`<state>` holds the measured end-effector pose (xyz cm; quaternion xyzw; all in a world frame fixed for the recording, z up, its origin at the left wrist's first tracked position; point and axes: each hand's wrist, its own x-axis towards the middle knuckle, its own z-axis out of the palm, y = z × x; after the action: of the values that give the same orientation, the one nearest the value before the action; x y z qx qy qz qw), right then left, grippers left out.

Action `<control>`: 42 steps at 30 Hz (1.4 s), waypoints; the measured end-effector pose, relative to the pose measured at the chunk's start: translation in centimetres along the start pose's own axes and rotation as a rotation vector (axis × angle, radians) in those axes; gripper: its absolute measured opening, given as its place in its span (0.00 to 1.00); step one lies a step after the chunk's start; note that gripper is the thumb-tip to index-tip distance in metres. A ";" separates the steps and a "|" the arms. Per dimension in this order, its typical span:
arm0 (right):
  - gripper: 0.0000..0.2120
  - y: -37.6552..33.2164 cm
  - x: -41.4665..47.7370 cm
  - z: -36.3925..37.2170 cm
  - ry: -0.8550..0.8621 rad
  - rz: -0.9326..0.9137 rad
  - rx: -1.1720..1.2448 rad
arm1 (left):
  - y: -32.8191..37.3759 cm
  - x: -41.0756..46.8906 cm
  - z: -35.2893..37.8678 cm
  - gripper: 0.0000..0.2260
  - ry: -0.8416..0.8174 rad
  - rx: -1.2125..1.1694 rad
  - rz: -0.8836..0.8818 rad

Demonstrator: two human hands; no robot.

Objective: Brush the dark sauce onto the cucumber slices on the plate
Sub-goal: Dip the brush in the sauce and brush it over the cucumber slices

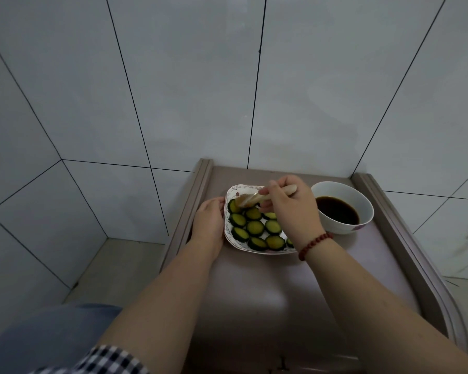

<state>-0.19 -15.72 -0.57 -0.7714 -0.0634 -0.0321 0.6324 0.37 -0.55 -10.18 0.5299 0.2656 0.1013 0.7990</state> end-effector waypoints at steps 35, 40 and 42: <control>0.09 -0.8 -0.9 0.0 0.020 0.007 0.094 | -0.5 1.1 -0.4 0.18 0.025 0.059 -0.035; 0.08 -0.9 -1.0 -0.1 0.033 0.004 0.077 | -0.2 0.6 -0.3 0.20 0.000 0.049 -0.030; 0.07 -1.0 -0.7 -0.2 0.038 0.029 0.064 | -0.1 0.4 -0.2 0.20 0.003 0.038 -0.029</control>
<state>-1.03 -15.75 0.30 -0.7509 -0.0411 -0.0358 0.6582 0.62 -0.25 -10.49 0.5409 0.2765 0.0854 0.7897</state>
